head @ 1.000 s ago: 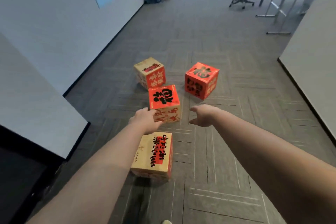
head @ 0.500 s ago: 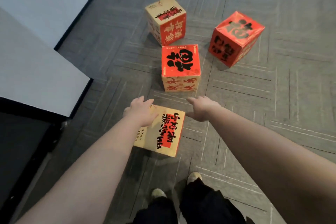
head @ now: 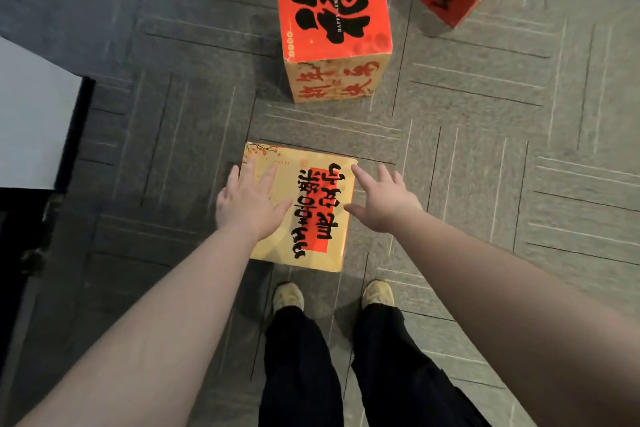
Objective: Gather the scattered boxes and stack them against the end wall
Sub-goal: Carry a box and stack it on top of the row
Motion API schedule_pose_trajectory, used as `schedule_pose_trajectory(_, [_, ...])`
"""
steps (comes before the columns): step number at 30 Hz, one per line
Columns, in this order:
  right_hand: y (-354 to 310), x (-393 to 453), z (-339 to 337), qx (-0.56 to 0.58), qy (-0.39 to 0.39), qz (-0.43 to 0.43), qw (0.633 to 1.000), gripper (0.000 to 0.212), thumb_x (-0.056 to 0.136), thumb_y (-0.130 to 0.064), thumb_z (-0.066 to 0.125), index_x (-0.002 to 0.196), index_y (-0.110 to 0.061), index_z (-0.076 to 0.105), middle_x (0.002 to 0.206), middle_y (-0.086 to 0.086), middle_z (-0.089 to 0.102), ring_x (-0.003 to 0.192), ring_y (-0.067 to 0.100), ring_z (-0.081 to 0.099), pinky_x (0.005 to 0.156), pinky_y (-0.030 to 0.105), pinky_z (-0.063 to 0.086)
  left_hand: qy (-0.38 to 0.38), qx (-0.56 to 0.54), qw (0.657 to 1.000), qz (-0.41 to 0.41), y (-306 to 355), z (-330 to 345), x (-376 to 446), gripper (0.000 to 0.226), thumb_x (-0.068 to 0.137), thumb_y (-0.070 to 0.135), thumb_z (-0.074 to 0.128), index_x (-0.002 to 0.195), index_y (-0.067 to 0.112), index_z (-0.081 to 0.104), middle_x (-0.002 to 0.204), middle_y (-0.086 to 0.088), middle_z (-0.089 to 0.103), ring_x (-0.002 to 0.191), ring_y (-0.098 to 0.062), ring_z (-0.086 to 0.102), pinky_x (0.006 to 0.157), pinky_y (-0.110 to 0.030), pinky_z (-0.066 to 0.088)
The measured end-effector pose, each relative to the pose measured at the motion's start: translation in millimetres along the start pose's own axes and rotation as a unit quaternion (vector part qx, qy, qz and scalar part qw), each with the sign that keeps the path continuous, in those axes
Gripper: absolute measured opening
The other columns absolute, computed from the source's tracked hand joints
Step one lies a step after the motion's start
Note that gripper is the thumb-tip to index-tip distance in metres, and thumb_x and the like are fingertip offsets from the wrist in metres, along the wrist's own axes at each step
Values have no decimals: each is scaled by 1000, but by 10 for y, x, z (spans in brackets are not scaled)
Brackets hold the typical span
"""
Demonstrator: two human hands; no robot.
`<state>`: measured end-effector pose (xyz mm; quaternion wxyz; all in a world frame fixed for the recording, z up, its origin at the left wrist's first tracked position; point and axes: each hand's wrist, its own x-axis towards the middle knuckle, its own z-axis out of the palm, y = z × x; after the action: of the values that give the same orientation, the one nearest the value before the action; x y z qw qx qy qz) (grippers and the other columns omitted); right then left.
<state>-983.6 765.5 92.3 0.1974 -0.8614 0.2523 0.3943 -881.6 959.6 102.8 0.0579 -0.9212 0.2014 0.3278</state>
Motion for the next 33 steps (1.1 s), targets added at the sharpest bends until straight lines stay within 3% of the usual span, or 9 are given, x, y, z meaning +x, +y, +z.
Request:
schedule_pose_trajectory(10, [-338, 923, 1042, 110, 19, 83, 990, 91, 84, -66, 54, 147, -52, -11, 161, 5, -17, 147, 39, 0, 104, 59, 37, -12, 21, 1000, -2, -593, 1028, 907, 92, 78, 80, 35, 147, 43, -12, 159, 1, -18, 146, -33, -10, 115, -55, 10])
schedule_pose_trajectory(18, [-281, 1296, 1581, 166, 34, 110, 979, 101, 80, -63, 63, 147, -52, -12, 159, 7, -21, 147, 39, 4, 106, 56, 35, -40, -11, 999, -21, -781, 1544, 1232, 102, 75, 77, 47, 148, 41, -14, 158, -2, -17, 146, -34, -8, 115, -54, 11])
schedule_pose_trajectory(23, [-174, 1449, 1745, 205, 50, 108, 971, 107, 77, -58, 70, 145, -54, -13, 159, 9, -22, 145, 40, 17, 107, 53, 39, -39, -33, 998, -30, -781, 1732, 1354, 104, 75, 74, 53, 147, 42, -14, 157, -1, -20, 145, -36, -7, 113, -58, 16])
schedule_pose_trajectory(30, [-176, 1471, 1900, 288, 57, 80, 953, 108, 78, -42, 77, 148, -51, -5, 159, 8, -18, 144, 35, 24, 110, 48, 36, -7, -69, 997, -46, -727, 1825, 1408, 106, 75, 63, 65, 149, 40, -6, 155, -2, -24, 141, -37, 12, 110, -55, 27])
schedule_pose_trajectory(33, [-180, 1468, 1912, 312, 69, 87, 944, 105, 80, -36, 76, 149, -49, -1, 159, 12, -6, 140, 36, 29, 110, 49, 36, -4, -70, 996, -49, -661, 1806, 1365, 104, 75, 61, 67, 150, 40, -3, 156, -1, -21, 139, -36, 17, 109, -53, 28])
